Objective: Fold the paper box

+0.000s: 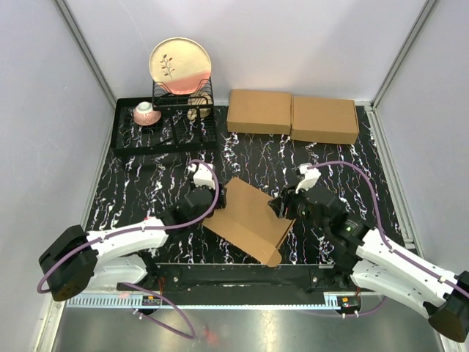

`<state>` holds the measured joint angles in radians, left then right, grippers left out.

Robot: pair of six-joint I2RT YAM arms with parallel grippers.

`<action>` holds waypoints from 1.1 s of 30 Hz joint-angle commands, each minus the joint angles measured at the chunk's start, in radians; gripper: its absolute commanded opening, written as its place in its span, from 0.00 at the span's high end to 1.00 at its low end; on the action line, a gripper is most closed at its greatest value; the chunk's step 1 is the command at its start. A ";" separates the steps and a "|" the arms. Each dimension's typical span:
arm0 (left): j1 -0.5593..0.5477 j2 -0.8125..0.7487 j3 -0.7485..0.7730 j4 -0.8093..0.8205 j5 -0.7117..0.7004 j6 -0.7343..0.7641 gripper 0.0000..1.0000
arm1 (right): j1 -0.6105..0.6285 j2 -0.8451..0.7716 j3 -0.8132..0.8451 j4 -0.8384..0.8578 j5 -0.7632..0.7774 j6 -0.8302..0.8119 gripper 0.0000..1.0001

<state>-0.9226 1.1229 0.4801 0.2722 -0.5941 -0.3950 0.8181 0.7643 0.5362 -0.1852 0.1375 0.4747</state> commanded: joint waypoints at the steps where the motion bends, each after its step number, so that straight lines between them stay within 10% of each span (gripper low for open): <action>1: 0.001 0.028 0.022 -0.021 0.125 -0.097 0.43 | 0.006 0.001 0.045 -0.056 -0.009 0.048 0.46; 25: -0.035 -0.169 -0.288 -0.010 0.017 -0.334 0.48 | 0.006 0.204 -0.220 0.222 -0.144 0.300 0.59; 33: -0.035 -0.255 -0.317 -0.056 -0.006 -0.436 0.46 | 0.006 -0.095 -0.265 0.314 -0.119 0.346 0.51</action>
<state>-0.9539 0.8978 0.1791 0.2455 -0.5625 -0.7551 0.8181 0.7788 0.2760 0.0807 0.0189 0.7837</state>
